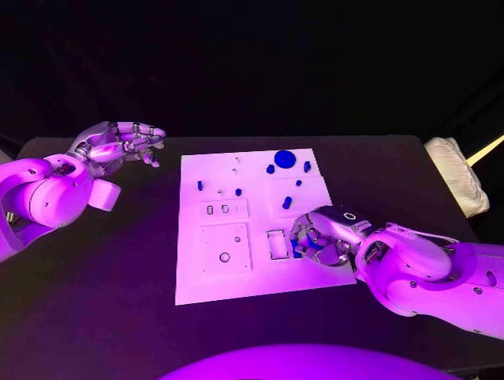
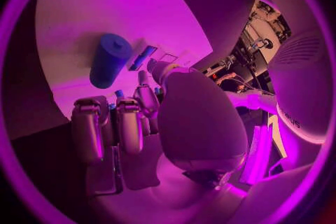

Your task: Assemble the parts on the task board

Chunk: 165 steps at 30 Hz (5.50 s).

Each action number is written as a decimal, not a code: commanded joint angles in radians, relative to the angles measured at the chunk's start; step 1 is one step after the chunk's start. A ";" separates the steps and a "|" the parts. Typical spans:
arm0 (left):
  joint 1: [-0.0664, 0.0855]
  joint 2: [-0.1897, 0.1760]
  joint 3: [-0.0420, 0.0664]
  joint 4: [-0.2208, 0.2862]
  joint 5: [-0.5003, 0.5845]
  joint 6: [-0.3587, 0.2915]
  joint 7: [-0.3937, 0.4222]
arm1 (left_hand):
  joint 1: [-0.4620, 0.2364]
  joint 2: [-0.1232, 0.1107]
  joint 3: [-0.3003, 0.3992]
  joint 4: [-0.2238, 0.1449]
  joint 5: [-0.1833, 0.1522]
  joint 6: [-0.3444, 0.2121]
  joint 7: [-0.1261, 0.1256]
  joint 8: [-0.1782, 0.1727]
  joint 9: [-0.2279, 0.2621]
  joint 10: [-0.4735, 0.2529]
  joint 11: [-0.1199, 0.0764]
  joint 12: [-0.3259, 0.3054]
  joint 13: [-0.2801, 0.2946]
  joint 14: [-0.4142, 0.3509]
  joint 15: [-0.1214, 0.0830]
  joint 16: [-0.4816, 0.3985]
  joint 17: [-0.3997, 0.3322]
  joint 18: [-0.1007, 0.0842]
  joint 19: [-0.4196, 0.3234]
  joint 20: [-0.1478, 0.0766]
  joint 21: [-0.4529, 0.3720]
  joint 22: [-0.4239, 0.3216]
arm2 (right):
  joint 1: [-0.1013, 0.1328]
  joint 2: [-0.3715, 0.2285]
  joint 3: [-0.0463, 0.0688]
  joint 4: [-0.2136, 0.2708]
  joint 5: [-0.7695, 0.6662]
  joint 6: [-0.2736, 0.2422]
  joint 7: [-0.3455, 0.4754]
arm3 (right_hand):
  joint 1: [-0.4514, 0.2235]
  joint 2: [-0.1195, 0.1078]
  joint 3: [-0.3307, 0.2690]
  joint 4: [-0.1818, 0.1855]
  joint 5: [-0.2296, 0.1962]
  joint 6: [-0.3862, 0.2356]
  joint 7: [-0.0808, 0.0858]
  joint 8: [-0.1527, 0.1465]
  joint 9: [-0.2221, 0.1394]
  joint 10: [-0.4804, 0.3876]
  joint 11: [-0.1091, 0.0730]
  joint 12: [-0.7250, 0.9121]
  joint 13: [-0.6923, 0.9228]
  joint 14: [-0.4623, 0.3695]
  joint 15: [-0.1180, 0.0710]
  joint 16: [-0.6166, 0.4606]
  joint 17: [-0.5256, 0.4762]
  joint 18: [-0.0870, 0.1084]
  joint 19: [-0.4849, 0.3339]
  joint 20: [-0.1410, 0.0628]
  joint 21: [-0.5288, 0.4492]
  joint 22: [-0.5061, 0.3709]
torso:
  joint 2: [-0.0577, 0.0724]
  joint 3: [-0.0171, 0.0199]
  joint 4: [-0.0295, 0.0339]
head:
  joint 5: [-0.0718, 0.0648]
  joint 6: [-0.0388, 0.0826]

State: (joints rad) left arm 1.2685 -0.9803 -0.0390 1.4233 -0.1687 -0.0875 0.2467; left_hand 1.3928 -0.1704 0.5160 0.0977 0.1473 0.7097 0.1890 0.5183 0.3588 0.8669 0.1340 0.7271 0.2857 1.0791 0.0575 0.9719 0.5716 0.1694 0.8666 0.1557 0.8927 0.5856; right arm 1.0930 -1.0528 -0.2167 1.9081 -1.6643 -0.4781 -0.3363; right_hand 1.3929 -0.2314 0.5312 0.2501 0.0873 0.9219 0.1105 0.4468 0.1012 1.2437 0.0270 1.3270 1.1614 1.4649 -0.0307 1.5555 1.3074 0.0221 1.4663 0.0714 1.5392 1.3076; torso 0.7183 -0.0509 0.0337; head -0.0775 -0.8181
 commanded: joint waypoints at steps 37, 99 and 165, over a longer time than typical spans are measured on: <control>-0.001 0.010 0.001 0.000 -0.001 0.009 0.019 | -0.002 0.003 0.002 -0.008 -0.003 -0.010 0.026 0.004 -0.003 -0.011 0.000 0.005 -0.003 -0.003 0.003 0.005 -0.002 0.014 0.005 0.003 -0.006 0.000 | 0.101 -0.062 0.006 0.006 0.241 0.002 0.148 | -0.064 -0.062 -0.080 -0.105 0.165 -0.070 0.031 -0.031 -0.010 -0.036 0.034 -0.013 -0.015 0.099 0.017 -0.003 0.239 -0.010 0.088 0.015 -0.030 0.247 | -0.003 -0.0031 0.0008 | -0.006 0.019; -0.011 0.007 0.001 0.001 -0.007 0.019 0.016 | -0.006 -0.002 -0.002 -0.009 -0.004 -0.011 0.027 0.005 -0.005 -0.012 0.001 0.007 -0.004 -0.003 0.003 0.005 -0.003 0.013 0.004 0.004 -0.006 0.000 | 0.035 0.022 0.004 0.031 -0.125 0.189 -0.138 | -0.118 -0.058 -0.261 -0.125 0.532 -0.180 0.059 0.095 0.063 -0.121 0.062 -0.015 -0.030 0.097 0.043 -0.003 0.240 -0.004 0.078 0.039 -0.060 0.239 | 0.001 0.0000 -0.0010 | 0.003 -0.004; -0.012 0.008 0.001 -0.003 -0.009 0.023 0.011 | -0.008 -0.001 -0.003 -0.010 -0.003 -0.012 0.027 0.007 -0.008 -0.013 0.001 0.009 -0.008 -0.004 0.004 0.007 -0.005 0.013 0.003 0.004 -0.007 0.000 | 0.033 0.030 0.004 0.028 -0.121 0.158 -0.140 | -0.055 -0.066 -0.096 -0.040 0.525 -0.196 0.046 0.198 0.111 -0.082 0.049 0.011 -0.021 0.101 0.031 0.005 0.250 -0.009 0.086 0.031 -0.033 0.246 | 0.001 -0.0004 -0.0002 | 0.000 -0.010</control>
State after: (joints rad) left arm 1.2568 -0.9735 -0.0390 1.4193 -0.1760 -0.0787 0.2505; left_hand 1.3928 -0.1704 0.5161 0.0924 0.1473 0.7027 0.1892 0.5220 0.3520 0.8597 0.1339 0.7312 0.2788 1.0792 0.0575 0.9757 0.5678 0.1694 0.8666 0.1557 0.8927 0.5857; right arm 1.1270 -1.0226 -0.2124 1.9347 -1.7779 -0.3042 -0.4755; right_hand 1.3307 -0.2988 0.4269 0.2108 0.6169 0.7214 0.1574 0.6466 0.2132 1.1565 0.0753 1.3346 1.1389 1.4650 0.0050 1.5561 1.3081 0.0222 1.4663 0.1070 1.5042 1.3080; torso 0.7187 -0.0514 0.0332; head -0.0772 -0.8282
